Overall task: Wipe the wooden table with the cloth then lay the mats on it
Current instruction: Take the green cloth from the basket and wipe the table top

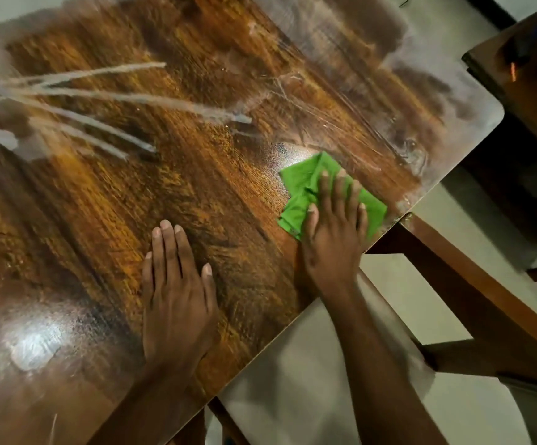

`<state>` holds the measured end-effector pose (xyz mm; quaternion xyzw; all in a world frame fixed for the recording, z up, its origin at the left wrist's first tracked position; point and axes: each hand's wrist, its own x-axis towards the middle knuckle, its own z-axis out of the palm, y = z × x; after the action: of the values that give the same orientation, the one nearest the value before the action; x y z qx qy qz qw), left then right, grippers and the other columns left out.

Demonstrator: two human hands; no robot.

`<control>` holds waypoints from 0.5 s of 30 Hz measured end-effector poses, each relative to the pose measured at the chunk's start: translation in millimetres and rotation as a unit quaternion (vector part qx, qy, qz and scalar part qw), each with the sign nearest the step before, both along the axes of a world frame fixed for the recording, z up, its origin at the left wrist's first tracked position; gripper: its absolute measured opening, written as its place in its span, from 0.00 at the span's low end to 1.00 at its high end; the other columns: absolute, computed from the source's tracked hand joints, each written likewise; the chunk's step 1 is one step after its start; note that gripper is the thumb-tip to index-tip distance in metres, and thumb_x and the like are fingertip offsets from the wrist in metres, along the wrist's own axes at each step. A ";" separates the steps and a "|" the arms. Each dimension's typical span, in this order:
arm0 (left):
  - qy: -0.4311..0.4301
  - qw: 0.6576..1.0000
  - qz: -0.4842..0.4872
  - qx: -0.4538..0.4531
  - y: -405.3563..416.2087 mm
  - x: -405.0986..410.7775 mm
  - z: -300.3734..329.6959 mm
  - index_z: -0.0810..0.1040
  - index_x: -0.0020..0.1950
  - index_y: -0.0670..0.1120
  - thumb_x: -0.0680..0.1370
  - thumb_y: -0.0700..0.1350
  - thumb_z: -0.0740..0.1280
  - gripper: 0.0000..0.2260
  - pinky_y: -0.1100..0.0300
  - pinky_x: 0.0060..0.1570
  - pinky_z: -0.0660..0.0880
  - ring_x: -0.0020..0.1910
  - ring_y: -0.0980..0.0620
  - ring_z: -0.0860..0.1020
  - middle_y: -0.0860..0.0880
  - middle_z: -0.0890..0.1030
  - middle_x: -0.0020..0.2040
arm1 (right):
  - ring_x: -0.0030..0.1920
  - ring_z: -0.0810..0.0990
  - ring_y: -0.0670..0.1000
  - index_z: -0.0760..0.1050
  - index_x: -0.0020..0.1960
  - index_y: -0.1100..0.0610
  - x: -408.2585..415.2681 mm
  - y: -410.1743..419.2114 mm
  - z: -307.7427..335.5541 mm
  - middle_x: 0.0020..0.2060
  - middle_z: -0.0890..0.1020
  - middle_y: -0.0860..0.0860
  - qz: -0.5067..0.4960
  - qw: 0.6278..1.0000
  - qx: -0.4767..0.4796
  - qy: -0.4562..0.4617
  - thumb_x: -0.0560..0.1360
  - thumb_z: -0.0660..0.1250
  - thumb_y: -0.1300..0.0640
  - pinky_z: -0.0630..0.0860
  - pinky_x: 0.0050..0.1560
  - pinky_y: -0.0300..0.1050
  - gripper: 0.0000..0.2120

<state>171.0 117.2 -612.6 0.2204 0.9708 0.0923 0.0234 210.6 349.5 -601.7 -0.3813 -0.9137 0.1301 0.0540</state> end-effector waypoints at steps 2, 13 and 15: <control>0.005 1.000 0.004 0.004 0.9 0.7 -0.5 0.46 0.87 0.39 0.87 0.52 0.45 0.31 0.44 0.84 0.53 0.87 0.46 0.46 0.41 0.48 0.87 | 0.86 0.38 0.53 0.43 0.88 0.47 -17.5 -34.1 1.0 0.87 0.43 0.49 0.077 0.997 -0.004 -0.004 0.89 0.44 0.44 0.45 0.86 0.59 0.29; -0.001 1.000 0.006 0.028 -0.4 -0.1 -5.2 0.47 0.87 0.38 0.87 0.51 0.47 0.30 0.46 0.85 0.51 0.87 0.47 0.47 0.41 0.49 0.87 | 0.87 0.46 0.52 0.51 0.87 0.46 -127.9 -70.8 -4.7 0.87 0.50 0.49 0.255 0.967 0.010 0.004 0.89 0.48 0.45 0.49 0.85 0.56 0.28; 0.008 1.000 0.000 0.017 -0.1 -0.5 -4.5 0.48 0.87 0.38 0.87 0.51 0.47 0.30 0.46 0.84 0.52 0.87 0.46 0.47 0.41 0.50 0.87 | 0.87 0.45 0.51 0.50 0.87 0.47 -107.9 -43.9 -6.9 0.87 0.49 0.48 0.201 0.979 0.003 0.011 0.89 0.48 0.45 0.49 0.85 0.56 0.28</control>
<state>170.5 117.1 -617.1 0.2218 0.9691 0.1072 0.0117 102.7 305.6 -608.6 -0.1879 -0.9714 0.1399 0.0380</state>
